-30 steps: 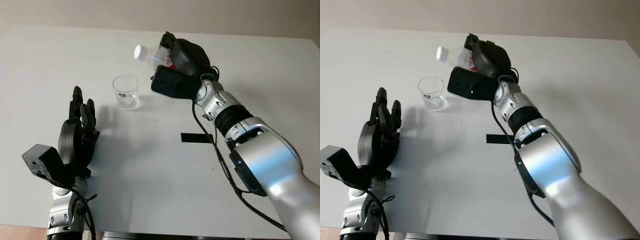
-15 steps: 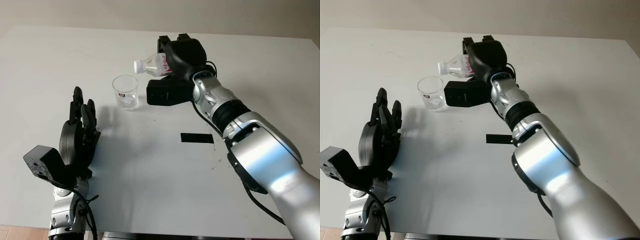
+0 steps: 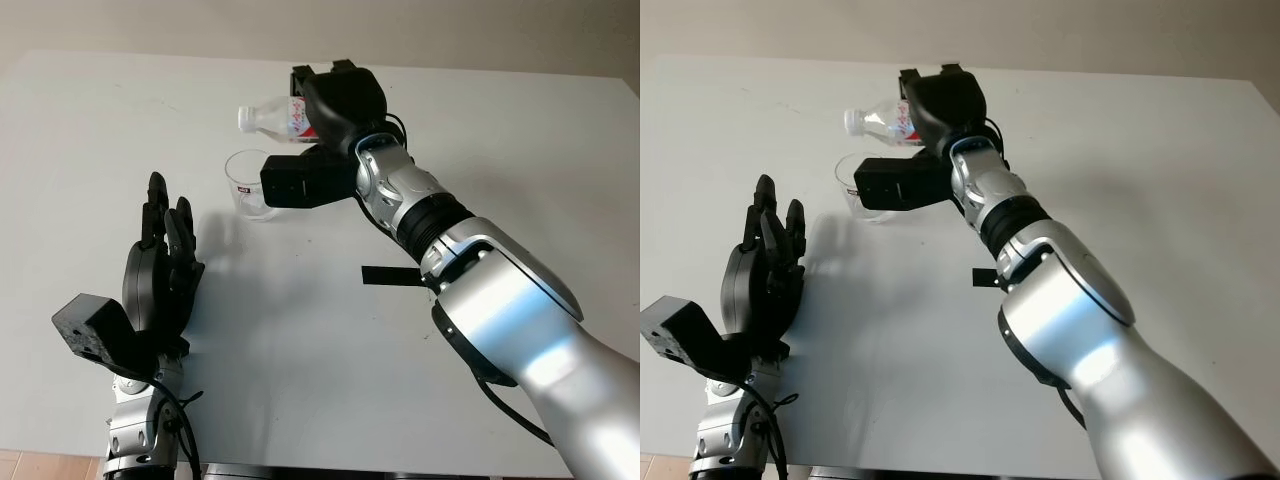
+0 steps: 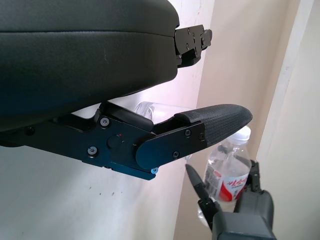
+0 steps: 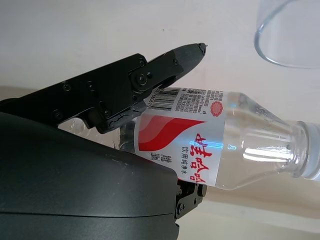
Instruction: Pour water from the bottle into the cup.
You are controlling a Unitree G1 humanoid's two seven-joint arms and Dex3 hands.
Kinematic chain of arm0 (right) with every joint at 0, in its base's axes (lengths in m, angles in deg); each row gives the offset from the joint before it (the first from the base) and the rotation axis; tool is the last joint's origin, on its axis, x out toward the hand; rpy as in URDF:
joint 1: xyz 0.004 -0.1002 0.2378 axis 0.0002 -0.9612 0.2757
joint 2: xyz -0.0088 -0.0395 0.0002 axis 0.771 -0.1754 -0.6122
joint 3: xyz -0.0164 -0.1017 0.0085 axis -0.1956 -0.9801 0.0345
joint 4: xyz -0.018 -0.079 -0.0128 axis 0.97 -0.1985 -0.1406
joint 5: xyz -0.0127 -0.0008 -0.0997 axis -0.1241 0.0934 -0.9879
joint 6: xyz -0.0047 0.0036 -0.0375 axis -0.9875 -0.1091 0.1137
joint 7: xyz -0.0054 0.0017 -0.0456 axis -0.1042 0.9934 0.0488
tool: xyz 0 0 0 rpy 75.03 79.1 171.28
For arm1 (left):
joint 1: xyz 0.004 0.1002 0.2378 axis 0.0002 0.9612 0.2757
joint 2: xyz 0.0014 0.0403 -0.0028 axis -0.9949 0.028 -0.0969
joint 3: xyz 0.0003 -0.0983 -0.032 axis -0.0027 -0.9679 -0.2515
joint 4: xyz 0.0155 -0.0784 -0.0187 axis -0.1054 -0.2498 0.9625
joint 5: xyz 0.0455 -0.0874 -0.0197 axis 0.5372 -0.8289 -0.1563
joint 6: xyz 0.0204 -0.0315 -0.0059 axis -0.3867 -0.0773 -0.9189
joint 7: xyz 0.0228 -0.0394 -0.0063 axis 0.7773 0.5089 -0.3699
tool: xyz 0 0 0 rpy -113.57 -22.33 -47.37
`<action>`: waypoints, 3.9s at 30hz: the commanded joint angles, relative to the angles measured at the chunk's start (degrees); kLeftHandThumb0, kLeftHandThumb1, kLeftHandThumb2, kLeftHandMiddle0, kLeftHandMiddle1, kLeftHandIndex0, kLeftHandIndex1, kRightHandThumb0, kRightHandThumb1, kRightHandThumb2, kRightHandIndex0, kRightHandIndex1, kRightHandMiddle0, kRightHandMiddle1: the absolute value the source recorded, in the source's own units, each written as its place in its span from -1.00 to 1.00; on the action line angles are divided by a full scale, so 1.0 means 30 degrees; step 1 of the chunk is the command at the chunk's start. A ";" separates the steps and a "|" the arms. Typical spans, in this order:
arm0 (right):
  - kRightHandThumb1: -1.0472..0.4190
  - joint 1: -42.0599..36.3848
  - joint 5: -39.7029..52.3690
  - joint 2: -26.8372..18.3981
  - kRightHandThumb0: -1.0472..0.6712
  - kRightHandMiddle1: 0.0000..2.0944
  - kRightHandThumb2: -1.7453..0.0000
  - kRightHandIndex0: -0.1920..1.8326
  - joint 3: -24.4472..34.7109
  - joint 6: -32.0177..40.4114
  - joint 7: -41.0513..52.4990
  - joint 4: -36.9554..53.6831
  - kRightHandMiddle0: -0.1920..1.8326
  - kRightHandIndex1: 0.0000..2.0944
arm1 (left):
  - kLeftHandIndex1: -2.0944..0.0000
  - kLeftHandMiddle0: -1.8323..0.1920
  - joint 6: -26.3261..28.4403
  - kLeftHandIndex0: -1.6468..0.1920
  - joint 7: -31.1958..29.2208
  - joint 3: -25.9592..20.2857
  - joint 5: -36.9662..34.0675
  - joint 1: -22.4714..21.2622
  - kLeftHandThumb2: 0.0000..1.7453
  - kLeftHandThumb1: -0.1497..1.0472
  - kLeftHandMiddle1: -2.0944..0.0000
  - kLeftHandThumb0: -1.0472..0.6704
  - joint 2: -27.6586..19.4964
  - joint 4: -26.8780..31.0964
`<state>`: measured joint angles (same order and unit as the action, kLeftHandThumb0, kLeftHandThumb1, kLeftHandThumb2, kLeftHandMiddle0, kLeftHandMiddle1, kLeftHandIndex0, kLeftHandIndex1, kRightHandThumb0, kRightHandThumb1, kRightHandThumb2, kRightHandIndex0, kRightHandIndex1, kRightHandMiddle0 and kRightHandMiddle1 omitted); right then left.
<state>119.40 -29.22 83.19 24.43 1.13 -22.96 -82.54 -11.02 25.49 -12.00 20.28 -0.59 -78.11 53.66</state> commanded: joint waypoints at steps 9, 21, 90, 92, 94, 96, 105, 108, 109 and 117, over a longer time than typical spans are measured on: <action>-0.89 0.0685 -0.1240 -0.0572 -0.20 0.39 0.94 -0.25 -0.1223 -0.0726 -0.1126 -0.0165 -0.62 1.00 | 0.95 0.89 -0.0378 0.95 0.0053 -0.0008 -0.0033 0.0277 -0.17 1.00 0.95 -0.69 0.0155 -0.0407; -0.86 0.0543 -0.3000 -0.1581 -0.23 0.43 0.94 -0.05 -0.2892 -0.1401 -0.2138 -0.0292 -0.56 1.00 | 0.95 0.89 -0.0498 0.95 -0.0089 -0.0012 -0.0076 0.0204 -0.17 1.00 0.95 -0.68 0.0020 -0.0580; -1.00 -0.7205 1.8207 -0.1291 -0.01 1.00 0.77 0.46 1.4349 -0.0544 0.9578 0.7353 0.17 1.00 | 0.95 0.89 -0.0253 0.95 -0.0722 -0.0277 -0.0339 -0.0382 -0.15 1.00 0.95 -0.68 -0.0418 -0.1083; -1.00 -0.8156 1.8613 -0.1500 -0.01 1.00 0.75 0.49 1.4386 0.0841 1.0203 0.9424 0.02 1.00 | 0.95 0.89 -0.0193 0.95 -0.0729 -0.0237 -0.0312 -0.0345 -0.15 1.00 0.95 -0.69 -0.0443 -0.1009; -1.00 -0.9210 1.8747 -0.1721 -0.02 1.00 0.74 0.44 1.4281 0.2098 1.0615 1.1636 -0.15 1.00 | 0.95 0.89 -0.0136 0.95 -0.0762 -0.0222 -0.0368 -0.0329 -0.15 1.00 0.95 -0.68 -0.0432 -0.0956; -1.00 -1.0243 1.8794 -0.1934 -0.02 1.00 0.74 0.42 1.4181 0.3278 1.0874 1.3767 -0.19 1.00 | 0.95 0.90 -0.0121 0.96 -0.0757 -0.0213 -0.0373 -0.0329 -0.15 1.00 0.95 -0.68 -0.0425 -0.0946; -1.00 -1.4154 1.8581 -0.2920 0.00 1.00 0.68 0.41 1.3681 0.6034 1.1648 2.0957 -0.31 1.00 | 0.95 0.90 -0.0087 0.96 -0.0902 -0.0227 -0.0384 -0.0403 -0.14 1.00 0.95 -0.68 -0.0637 -0.0934; -1.00 -1.5037 1.8201 -0.3190 -0.01 1.00 0.70 0.40 1.3422 0.5923 1.1676 2.2064 -0.31 1.00 | 0.95 0.90 0.0084 0.96 -0.0811 -0.0275 -0.0448 -0.0420 -0.15 1.00 0.95 -0.69 -0.0603 -0.0816; -1.00 -1.5321 1.8141 -0.3229 -0.02 1.00 0.71 0.38 1.3373 0.5875 1.1711 2.2384 -0.30 1.00 | 0.95 0.89 0.0192 0.95 -0.0736 -0.0297 -0.0467 -0.0419 -0.16 1.00 0.95 -0.69 -0.0576 -0.0740; -1.00 -1.8027 1.7736 -0.2481 -0.06 1.00 0.68 0.35 1.3028 0.4047 1.1160 2.4071 -0.27 1.00 | 0.95 0.89 0.0403 0.96 -0.0778 -0.0335 -0.0597 -0.0431 -0.15 1.00 0.95 -0.68 -0.0571 -0.0668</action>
<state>66.34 24.26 75.25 63.90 14.99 10.67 -12.09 -9.92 23.29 -12.87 18.86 -2.26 -79.64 51.38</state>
